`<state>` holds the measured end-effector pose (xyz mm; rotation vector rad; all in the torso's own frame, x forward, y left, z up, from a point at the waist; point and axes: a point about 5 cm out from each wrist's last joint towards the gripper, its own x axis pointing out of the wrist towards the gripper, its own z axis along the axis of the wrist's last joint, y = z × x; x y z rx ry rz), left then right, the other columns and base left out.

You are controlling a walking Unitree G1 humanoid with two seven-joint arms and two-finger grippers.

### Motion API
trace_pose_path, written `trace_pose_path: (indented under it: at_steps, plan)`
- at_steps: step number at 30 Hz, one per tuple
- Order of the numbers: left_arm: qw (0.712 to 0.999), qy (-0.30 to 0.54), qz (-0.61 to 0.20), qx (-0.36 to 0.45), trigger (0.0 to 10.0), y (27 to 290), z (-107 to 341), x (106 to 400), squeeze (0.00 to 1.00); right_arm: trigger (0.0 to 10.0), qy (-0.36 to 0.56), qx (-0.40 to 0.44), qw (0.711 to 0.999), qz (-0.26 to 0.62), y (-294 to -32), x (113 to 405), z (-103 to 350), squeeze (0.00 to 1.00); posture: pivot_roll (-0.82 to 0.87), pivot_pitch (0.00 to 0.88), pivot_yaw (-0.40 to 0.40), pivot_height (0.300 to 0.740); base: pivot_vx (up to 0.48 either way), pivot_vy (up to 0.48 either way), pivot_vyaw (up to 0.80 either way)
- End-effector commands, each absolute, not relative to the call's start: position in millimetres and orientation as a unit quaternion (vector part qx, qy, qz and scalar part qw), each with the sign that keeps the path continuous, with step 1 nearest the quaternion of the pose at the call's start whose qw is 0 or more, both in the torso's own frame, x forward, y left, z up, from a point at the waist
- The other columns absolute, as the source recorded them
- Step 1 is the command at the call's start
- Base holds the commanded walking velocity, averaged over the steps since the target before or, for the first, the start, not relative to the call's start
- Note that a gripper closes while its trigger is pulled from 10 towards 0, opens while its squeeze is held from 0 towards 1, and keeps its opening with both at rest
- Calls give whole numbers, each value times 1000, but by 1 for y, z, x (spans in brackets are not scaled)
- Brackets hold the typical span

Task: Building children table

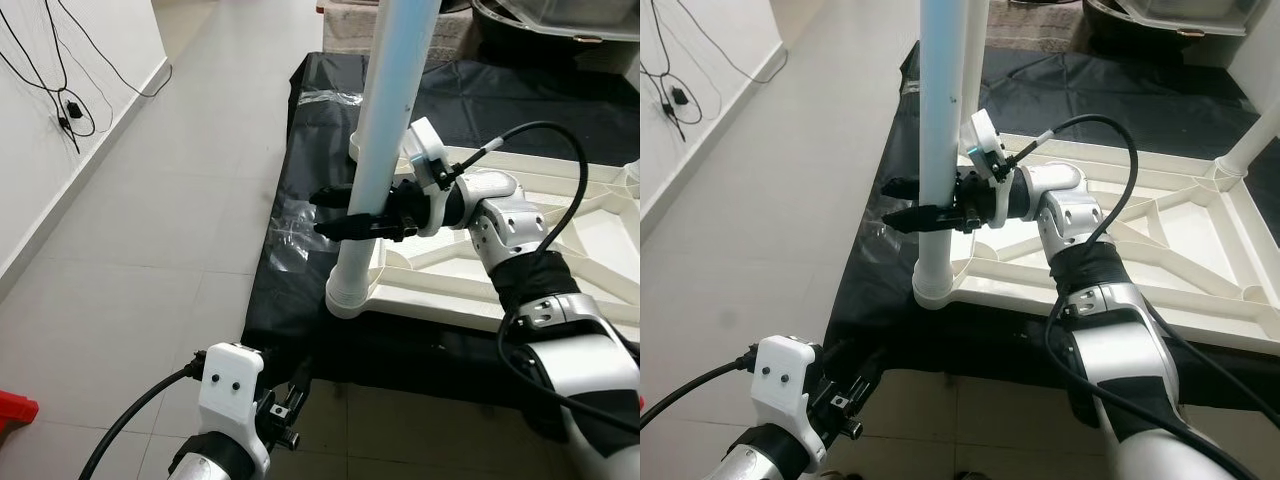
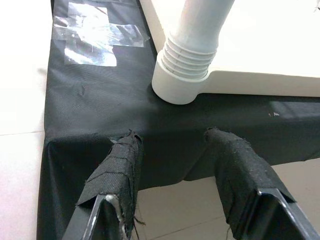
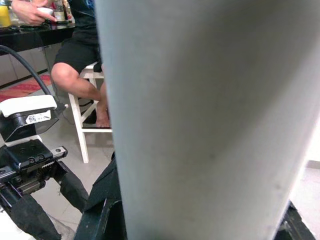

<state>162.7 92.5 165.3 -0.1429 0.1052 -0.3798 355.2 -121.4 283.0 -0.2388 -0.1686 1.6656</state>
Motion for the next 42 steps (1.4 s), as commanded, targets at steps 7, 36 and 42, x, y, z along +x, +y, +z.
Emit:
trace_pose_path:
  at_steps: [7, 36, 42]
  plan:
    - [978, 58, -188, -64, 10000, 92, 163, 160, 0, 10000, -19, -90, 689, 718, -116, 363, 253, 0, 125, 203, -69, 740, 0, 0, 0]
    - [985, 11, -164, -57, 10000, 100, 172, 188, 0, 10000, 10, 1, 1000, 10, -152, 374, 214, 0, 84, 181, -61, 740, 0, 0, 0]
    - [984, 9, -167, -58, 10000, 98, 172, 188, 0, 10000, -16, 31, 988, -152, -134, 372, 220, 0, 90, 179, -66, 740, 0, 0, 0]
